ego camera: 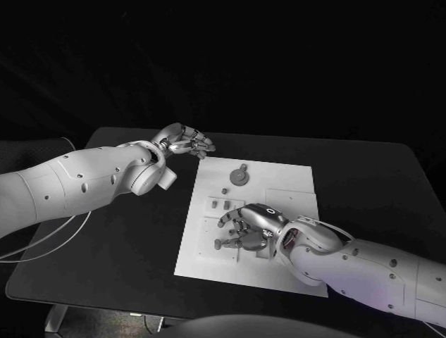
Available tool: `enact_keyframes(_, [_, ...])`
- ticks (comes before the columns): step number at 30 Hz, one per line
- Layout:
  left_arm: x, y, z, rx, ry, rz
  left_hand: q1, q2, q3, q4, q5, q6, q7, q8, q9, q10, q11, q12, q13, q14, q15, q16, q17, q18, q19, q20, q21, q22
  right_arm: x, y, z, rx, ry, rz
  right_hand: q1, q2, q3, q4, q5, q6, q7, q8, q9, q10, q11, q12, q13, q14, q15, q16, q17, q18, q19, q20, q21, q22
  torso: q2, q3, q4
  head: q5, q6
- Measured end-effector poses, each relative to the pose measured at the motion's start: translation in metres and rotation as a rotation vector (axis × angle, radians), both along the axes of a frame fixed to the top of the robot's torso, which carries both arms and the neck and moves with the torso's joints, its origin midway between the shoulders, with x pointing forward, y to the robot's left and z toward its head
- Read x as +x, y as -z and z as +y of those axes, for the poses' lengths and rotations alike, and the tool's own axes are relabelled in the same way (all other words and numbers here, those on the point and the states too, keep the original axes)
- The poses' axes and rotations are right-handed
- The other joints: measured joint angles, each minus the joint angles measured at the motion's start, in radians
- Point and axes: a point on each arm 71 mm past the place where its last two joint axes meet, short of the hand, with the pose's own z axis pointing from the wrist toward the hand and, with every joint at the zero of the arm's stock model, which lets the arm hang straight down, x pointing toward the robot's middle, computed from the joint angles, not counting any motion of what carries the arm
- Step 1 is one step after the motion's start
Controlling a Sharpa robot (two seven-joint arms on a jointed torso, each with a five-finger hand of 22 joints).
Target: Assemble the parts on the task board
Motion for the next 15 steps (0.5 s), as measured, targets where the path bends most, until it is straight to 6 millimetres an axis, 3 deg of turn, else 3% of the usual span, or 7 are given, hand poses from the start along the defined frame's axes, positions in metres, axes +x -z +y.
enact_keyframes(6, [0.001,0.000,0.002,0.003,-0.006,0.000,0.000,0.000,0.000,0.000,0.000,0.000,0.000,0.000,0.000,0.000,0.000,-0.005,-0.001,0.000,0.000,-0.002,0.000,0.010,-0.002,-0.002,-0.004,0.000,0.009,-0.012,-0.009,0.062,0.046,0.008,-0.023,0.002,-0.013,0.002,0.000,0.000,0.002,0.001,0.000,0.000,0.000,0.006,0.000,0.000,0.000,0.001,0.000,0.000,0.008,0.000,0.000,0.000,0.000,0.0001,0.0000,-0.003,0.001])
enact_keyframes(11, [0.002,0.000,0.004,0.006,-0.011,0.002,0.000,0.000,0.000,0.000,0.000,0.000,0.000,0.000,0.000,0.000,0.000,-0.008,-0.002,0.000,0.000,-0.005,0.001,0.010,-0.004,-0.004,-0.004,0.001,0.022,-0.033,-0.027,0.104,0.091,0.005,-0.033,0.002,-0.015,0.004,0.000,0.000,0.004,0.006,0.000,0.000,0.000,0.006,0.000,0.000,0.000,0.001,0.000,-0.001,0.008,-0.001,0.000,0.000,0.000,0.0001,-0.0001,-0.004,0.005])
enact_keyframes(15, [0.002,0.001,0.006,0.008,-0.015,0.003,0.000,0.000,0.000,0.000,0.000,0.000,0.000,0.000,0.000,0.000,0.000,-0.008,-0.002,0.000,0.000,-0.005,0.001,0.010,-0.004,-0.004,-0.004,0.001,0.047,-0.061,-0.056,0.106,0.159,-0.007,-0.064,0.032,-0.014,0.016,0.004,0.000,0.005,0.012,0.003,0.000,0.000,0.006,-0.005,0.000,0.000,0.001,-0.002,-0.002,0.009,-0.001,0.000,0.000,-0.001,0.0001,-0.0011,-0.005,0.006])
